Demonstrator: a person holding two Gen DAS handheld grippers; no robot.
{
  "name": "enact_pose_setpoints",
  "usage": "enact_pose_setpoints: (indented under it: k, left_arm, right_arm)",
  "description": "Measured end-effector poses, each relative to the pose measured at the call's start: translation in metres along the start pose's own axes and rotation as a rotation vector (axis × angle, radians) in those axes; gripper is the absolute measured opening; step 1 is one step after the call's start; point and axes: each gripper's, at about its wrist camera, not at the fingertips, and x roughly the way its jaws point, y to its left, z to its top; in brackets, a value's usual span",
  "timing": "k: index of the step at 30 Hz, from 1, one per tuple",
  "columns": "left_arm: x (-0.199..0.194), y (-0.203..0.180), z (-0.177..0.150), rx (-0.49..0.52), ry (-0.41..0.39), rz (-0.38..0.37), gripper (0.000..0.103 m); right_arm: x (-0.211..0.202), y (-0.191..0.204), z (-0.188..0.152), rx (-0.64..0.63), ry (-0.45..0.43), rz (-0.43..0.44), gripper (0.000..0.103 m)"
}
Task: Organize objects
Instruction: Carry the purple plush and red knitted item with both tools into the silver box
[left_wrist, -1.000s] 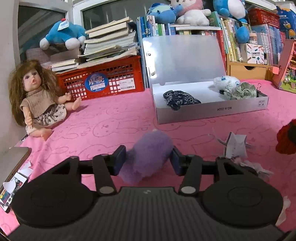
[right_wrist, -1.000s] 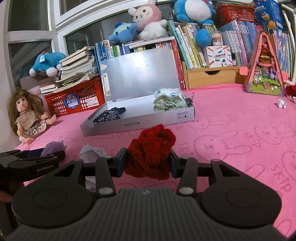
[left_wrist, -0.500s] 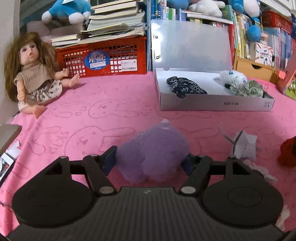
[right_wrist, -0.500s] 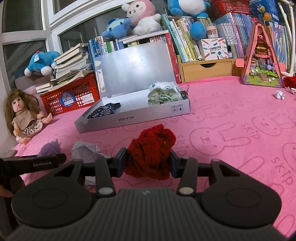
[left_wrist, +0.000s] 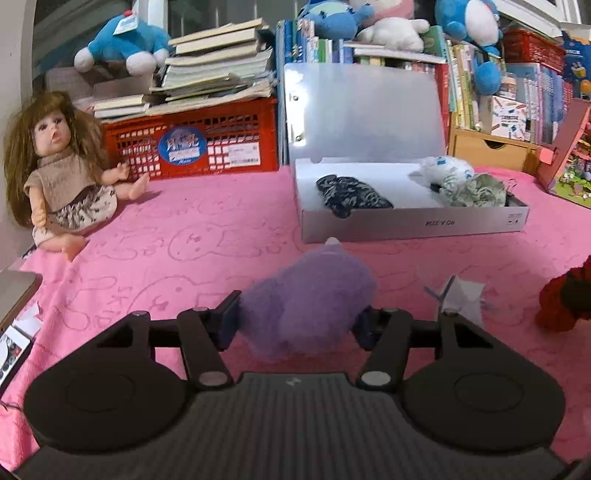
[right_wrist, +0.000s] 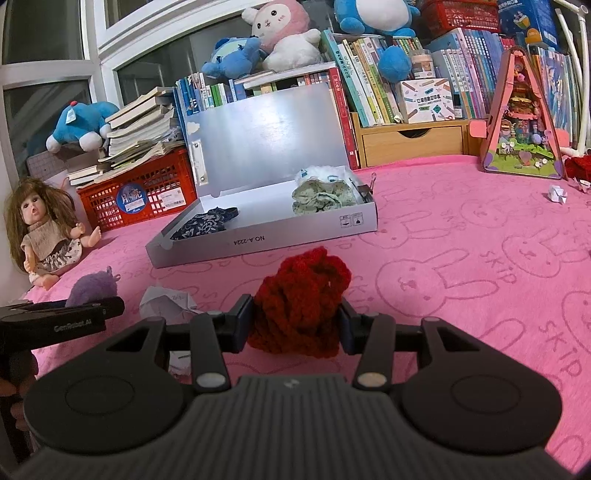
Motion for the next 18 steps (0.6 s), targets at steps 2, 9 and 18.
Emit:
enact_pose_setpoints:
  k: [2, 9, 18]
  left_arm:
    - [-0.001, -0.001, 0.0, 0.0, -0.001, -0.001, 0.065]
    - [-0.004, 0.0, -0.005, 0.005, 0.009, 0.013, 0.065]
    - [-0.008, -0.003, -0.012, 0.021, 0.015, 0.013, 0.065]
  right_arm:
    - [0.0, -0.001, 0.001, 0.006, 0.0, -0.002, 0.05]
    - [0.0, -0.003, 0.0, 0.006, 0.0, -0.006, 0.05]
    - [-0.001, -0.002, -0.002, -0.004, 0.001, -0.009, 0.05]
